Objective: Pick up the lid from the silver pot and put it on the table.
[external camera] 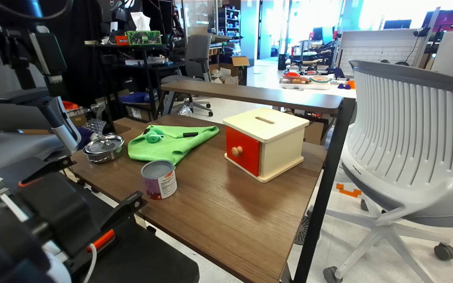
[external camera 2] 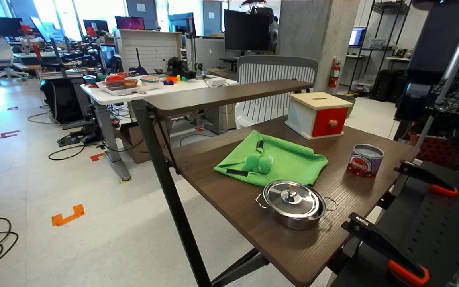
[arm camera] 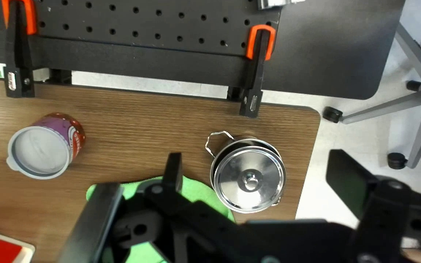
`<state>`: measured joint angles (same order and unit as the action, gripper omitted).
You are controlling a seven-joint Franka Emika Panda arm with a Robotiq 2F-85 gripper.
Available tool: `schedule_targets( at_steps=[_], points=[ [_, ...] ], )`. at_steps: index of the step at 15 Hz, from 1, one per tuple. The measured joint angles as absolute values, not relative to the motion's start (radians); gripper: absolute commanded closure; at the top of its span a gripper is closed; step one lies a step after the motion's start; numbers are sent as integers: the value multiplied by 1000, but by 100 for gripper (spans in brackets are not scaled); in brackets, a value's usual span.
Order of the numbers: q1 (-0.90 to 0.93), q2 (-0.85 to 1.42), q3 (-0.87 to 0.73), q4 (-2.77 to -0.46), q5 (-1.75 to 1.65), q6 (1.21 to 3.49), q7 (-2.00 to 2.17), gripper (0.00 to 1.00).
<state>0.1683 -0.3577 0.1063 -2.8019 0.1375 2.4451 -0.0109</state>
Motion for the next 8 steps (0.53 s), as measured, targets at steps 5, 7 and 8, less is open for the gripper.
schedule_targets(
  at_steps=[5,7,8],
  points=[
    [129,-167,227,-2801,-54,2728,279,0],
    [94,-103,249,-2799,-177,2791,406,0],
    [76,-75,252,-2795,-245,2809,466,0]
  ],
)
